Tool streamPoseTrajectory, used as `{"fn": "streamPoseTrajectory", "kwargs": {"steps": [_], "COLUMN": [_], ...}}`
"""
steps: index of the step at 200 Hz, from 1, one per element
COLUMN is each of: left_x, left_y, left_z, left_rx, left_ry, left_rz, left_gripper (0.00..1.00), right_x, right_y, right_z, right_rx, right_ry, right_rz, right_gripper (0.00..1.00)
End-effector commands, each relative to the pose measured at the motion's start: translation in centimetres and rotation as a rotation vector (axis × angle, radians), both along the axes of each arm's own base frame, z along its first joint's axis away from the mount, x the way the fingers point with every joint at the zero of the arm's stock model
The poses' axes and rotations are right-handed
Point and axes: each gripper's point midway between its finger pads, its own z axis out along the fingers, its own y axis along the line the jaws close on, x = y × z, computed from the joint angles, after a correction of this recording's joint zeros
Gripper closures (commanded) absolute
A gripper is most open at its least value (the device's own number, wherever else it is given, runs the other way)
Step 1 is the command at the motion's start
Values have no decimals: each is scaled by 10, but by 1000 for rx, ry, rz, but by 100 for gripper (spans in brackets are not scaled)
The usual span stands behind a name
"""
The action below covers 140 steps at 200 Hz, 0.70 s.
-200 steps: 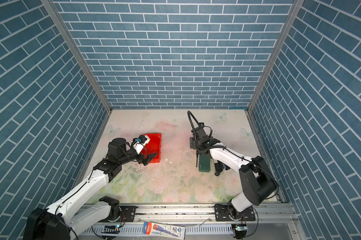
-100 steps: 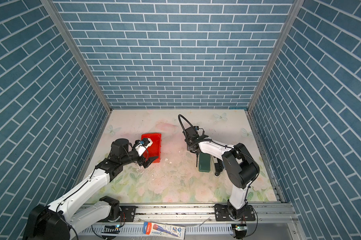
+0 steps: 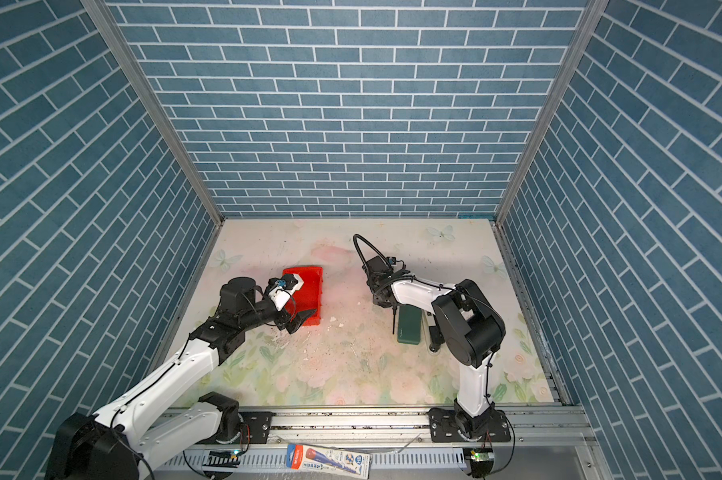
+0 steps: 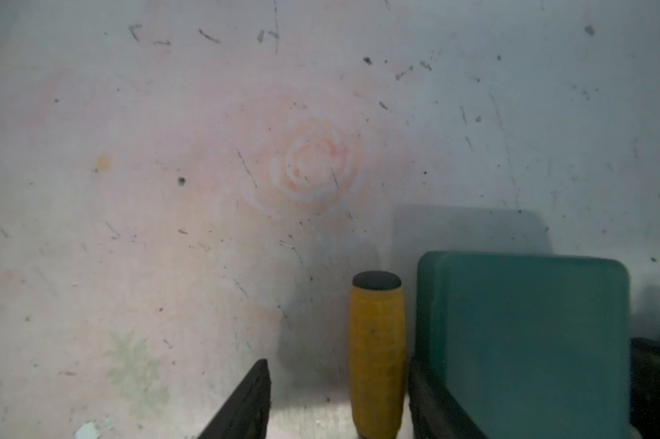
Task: Put the screwdriver in the bin
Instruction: 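Lower the right gripper and close it on the yellow screwdriver handle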
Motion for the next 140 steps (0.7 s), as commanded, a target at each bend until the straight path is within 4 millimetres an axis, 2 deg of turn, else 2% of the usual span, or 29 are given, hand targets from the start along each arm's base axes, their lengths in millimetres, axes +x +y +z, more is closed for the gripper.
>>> {"fn": "streamPoseTrajectory", "kwargs": {"steps": [1,67,103,140], "left_x": [-5,-8,-8,2], "left_y": [-4,-4,-4,2], "left_z": [2,3,3,5], "left_rx": [-13,-7,-8,-11], "left_ry": [-14,-23,-20,-10], "left_rz": [-28,-43,-35,29], "left_gripper": [0,0,0,0], "right_x": [3,4,5,6], "right_y": [2,6,10,21], "right_z": [5,-7,-9,-6], "right_rx": [5,8,21,69], "right_ry": [3,25,27,30], "right_rz": [-51,-48,-41,-1], "right_gripper": [42,49,64,88]}}
